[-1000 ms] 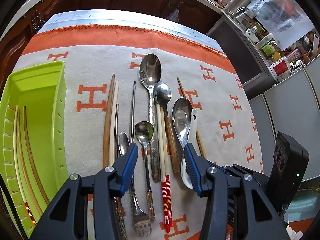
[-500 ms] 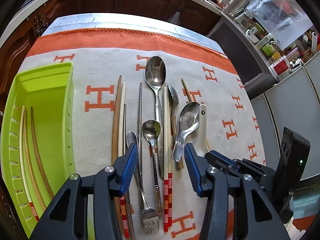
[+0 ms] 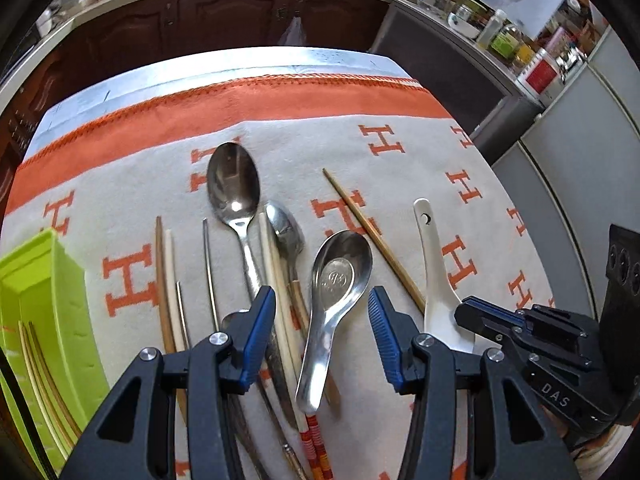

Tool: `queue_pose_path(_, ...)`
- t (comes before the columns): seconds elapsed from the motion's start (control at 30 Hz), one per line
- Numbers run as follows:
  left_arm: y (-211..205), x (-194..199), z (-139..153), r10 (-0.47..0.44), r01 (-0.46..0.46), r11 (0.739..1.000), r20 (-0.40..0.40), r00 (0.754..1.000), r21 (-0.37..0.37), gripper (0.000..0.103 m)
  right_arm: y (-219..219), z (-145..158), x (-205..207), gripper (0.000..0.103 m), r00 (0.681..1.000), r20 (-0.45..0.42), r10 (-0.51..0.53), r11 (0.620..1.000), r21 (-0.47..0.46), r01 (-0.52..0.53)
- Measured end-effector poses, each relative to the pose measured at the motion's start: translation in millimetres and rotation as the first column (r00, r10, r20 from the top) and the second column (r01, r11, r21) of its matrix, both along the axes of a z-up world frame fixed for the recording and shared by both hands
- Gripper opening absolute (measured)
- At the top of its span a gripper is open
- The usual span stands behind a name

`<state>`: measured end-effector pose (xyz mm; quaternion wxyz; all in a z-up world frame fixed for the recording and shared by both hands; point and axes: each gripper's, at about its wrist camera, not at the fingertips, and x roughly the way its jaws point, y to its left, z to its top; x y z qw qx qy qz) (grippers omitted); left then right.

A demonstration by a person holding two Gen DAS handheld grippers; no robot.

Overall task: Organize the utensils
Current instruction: 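Close the right tool on the white ceramic spoon handle, then grasp the steel soup spoon with the left tool while the right tool holds the white spoon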

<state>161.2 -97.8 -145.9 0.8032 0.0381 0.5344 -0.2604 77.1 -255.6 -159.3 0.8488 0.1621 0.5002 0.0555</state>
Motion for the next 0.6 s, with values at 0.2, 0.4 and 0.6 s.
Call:
queue_pose_path(0.2,-24,9,-10,-0.110,0.106,0.989,0.040,0.993,0.099,0.046,-11,-3,-4,0.003,1.000,-0.003,-0.012,0.999,0.030,0.013)
queue_pose_path(0.4,-30,14,-19,-0.154,0.147,0.980,0.042,0.987,0.135,0.046,-22,-7,-5,0.003,1.000,-0.004,-0.029,0.999,0.043,0.029)
queue_pose_path(0.6,-22,15,-7,-0.128,0.123,0.989,0.046,0.991,0.085,0.043,-28,-9,-7,0.003,0.999,-0.005,-0.038,0.997,0.061,0.039)
